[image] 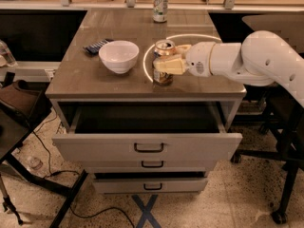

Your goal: Move orange can near white bowl

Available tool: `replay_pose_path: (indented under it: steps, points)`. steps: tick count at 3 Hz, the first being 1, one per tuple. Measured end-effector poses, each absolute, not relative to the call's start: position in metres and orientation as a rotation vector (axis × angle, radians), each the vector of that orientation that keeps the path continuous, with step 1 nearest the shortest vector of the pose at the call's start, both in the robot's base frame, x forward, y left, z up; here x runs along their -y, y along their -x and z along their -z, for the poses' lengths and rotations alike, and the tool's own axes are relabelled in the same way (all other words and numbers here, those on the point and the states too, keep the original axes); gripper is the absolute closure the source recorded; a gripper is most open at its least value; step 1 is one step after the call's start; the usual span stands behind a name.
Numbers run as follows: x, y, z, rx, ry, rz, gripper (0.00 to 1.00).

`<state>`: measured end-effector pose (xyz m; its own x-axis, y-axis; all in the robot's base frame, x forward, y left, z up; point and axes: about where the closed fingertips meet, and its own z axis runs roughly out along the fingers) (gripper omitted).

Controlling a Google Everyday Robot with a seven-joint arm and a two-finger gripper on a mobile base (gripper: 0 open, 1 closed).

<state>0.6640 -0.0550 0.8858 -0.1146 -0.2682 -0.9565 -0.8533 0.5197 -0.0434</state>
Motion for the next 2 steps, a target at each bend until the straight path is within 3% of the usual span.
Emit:
replay_pose_path:
  steps: [1, 2]
  points:
    - [0.0523, -0.6638, -0.8855, -1.655, 0.969, -0.665, 0.36]
    - [0.0486, -0.6635, -0.8852, -1.653, 0.974, -0.670, 0.05]
